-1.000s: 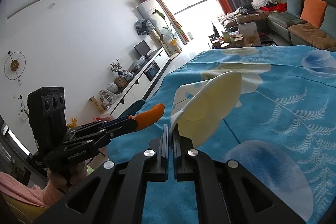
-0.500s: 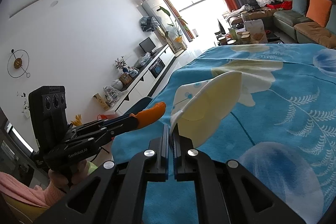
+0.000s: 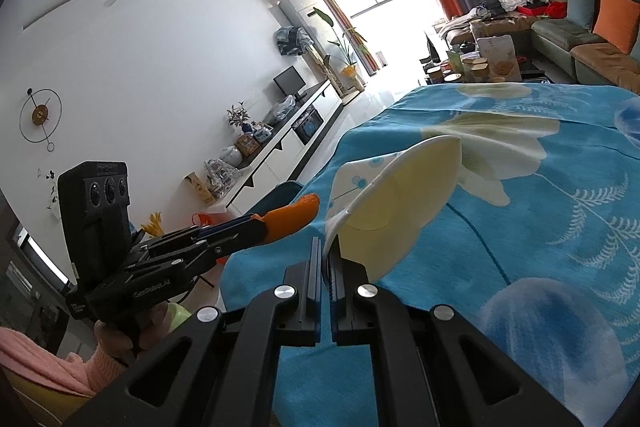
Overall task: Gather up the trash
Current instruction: 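Lift the orange peel and paper cup and hold them above the bed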
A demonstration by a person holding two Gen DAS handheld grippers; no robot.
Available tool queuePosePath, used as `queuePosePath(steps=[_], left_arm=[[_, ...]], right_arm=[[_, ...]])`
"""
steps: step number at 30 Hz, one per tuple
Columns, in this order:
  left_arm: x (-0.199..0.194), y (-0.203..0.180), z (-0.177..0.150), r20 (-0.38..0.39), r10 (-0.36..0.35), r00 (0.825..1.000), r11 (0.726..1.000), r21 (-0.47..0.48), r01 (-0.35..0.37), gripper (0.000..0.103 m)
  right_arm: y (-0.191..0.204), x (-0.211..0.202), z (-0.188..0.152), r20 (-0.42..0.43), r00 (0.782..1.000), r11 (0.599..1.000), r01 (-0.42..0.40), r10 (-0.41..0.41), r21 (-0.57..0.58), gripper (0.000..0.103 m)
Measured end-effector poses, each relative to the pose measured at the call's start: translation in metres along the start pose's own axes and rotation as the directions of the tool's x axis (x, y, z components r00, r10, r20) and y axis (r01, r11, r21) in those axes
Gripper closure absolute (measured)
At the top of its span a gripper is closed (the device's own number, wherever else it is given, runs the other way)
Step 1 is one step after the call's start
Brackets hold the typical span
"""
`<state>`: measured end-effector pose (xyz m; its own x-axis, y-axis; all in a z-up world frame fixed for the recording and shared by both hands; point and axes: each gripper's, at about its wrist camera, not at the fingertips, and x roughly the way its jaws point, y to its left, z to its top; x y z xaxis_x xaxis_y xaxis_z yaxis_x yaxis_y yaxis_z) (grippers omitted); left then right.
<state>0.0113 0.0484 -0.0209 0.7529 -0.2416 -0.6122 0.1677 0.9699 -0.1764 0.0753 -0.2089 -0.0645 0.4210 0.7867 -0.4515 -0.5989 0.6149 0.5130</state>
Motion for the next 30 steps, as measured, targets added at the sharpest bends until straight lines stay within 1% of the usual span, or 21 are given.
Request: queuePosePath(steps=[30], left_arm=[[-0.009, 0.006, -0.001, 0.022, 0.042, 0.999, 0.999, -0.030, -0.042, 0.082]], right_arm=[[0.018, 0.020, 0.004, -0.034, 0.999, 0.999, -0.043, 0.042, -0.033, 0.101]])
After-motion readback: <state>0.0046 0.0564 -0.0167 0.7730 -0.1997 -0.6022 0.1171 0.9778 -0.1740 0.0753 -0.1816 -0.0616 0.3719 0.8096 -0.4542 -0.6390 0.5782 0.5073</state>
